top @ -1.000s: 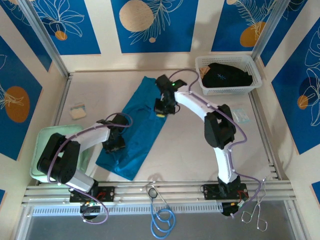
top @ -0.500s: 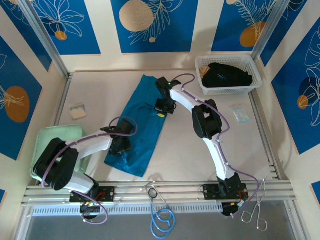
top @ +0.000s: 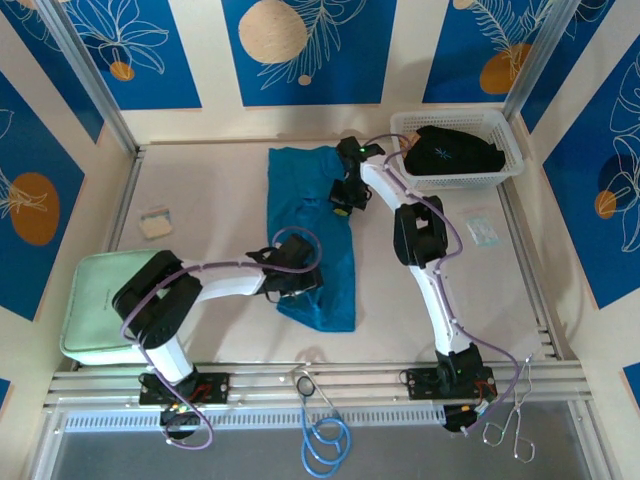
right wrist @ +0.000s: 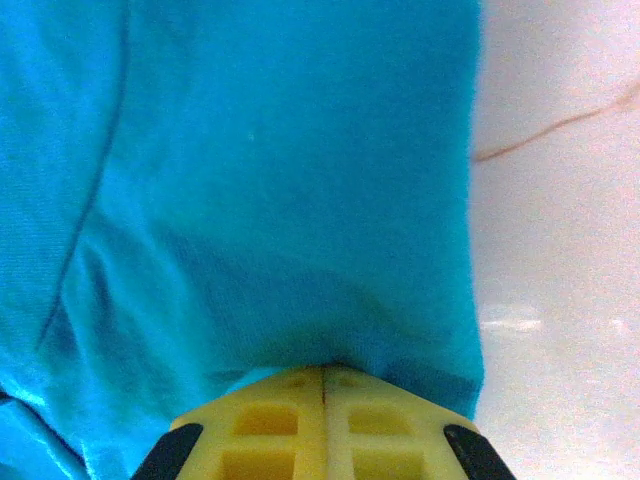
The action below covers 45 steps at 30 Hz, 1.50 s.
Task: Fold and stack the t-shirts
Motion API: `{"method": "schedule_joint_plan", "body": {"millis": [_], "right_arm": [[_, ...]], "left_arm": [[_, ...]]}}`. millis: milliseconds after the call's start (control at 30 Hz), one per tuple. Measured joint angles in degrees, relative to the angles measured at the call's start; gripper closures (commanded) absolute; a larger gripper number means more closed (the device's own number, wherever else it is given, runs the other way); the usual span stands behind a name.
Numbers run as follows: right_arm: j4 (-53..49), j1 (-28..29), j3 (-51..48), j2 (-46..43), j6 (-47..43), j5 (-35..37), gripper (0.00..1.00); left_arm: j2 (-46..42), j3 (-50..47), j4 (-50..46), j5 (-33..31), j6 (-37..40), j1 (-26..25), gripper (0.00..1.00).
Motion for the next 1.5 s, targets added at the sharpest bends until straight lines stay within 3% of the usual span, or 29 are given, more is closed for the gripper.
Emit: {"method": "schedule_joint_plan", "body": {"millis": [233, 633, 867, 1000, 1133, 1333, 1500], "right_arm": [[3.13, -0.46, -9.01, -4.9, -0.96, 0.02, 1.0], [3.48, -0.26, -9.46, -5.09, -0.96, -0.02, 1.0], [2.99, 0.09, -9.16, -5.18, -2.73, -0.13, 1.0], [3.04, 0.98, -9.73, -6.84, -6.19, 1.49, 0.83], [6.23, 2.12, -17.75, -17.38, -10.91, 3.3, 0.67], [14.62, 4.24, -37.05, -46.58, -18.91, 4.7, 0.64], [19.93, 8.22, -51.28, -67.84, -26.47, 6.99, 0.57]], "left_arm": [[-2.89, -2.03, 0.15, 1.68, -1.73, -1.03, 0.52], [-14.34, -9.55, -10.4, -0.07, -5.86, -1.9, 0.45], [-15.5, -8.33, -12.46, -1.31, -5.99, -3.34, 0.15], [-15.61, -3.23, -21.4, -3.74, -2.32, -3.58, 0.03], [-16.96, 5.31, -27.56, -7.89, 4.87, -3.67, 0.0], [-23.26, 15.19, -29.4, -18.23, 21.68, -3.67, 0.0], [-33.55, 14.47, -25.49, -27.19, 39.76, -3.63, 0.05]]}}
